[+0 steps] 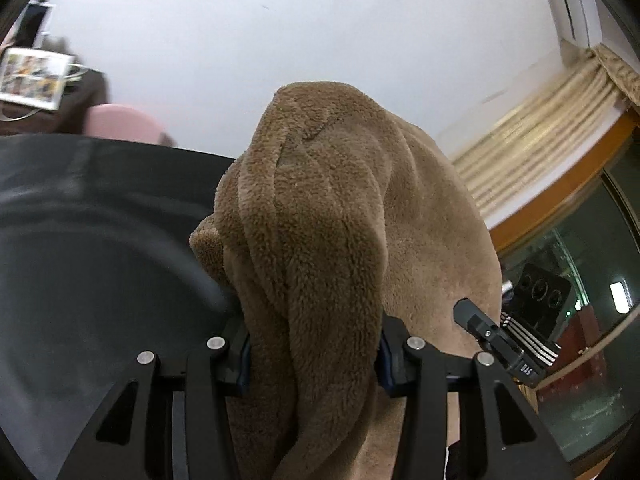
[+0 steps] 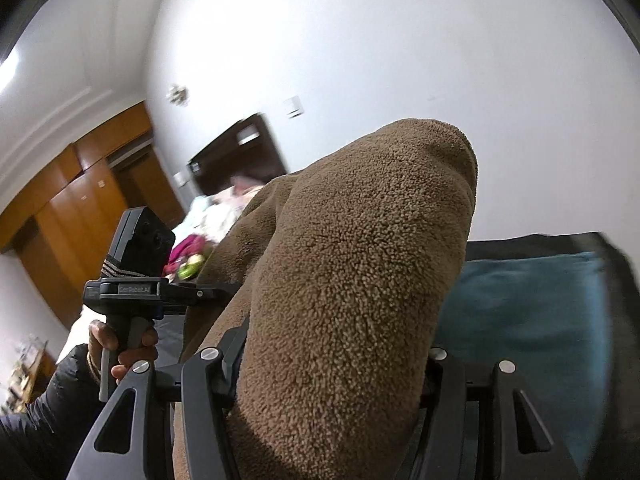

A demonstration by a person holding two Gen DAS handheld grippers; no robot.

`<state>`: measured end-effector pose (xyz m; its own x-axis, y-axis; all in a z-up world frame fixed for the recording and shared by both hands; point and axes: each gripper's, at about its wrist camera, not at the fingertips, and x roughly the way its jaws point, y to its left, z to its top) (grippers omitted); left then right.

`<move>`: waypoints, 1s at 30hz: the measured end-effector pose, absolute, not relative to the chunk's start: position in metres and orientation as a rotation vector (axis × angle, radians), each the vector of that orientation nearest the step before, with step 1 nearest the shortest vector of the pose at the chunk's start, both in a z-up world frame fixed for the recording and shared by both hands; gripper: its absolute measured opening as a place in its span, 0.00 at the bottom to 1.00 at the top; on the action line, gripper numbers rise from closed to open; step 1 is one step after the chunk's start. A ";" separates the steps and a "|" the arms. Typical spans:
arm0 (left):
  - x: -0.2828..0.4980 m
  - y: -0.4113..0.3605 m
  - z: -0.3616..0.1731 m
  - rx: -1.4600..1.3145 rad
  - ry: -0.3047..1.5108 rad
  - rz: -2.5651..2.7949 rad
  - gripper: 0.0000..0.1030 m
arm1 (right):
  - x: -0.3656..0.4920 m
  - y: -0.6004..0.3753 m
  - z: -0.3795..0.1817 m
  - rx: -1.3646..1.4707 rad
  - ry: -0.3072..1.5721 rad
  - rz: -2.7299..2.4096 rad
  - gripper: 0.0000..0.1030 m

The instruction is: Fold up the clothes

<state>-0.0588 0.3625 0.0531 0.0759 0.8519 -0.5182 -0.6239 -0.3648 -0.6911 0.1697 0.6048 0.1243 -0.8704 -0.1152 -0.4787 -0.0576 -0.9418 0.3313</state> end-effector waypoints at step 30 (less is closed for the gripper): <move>-0.038 0.439 0.039 -1.147 0.006 1.753 0.83 | 0.212 0.713 0.073 1.078 -0.432 -3.246 0.80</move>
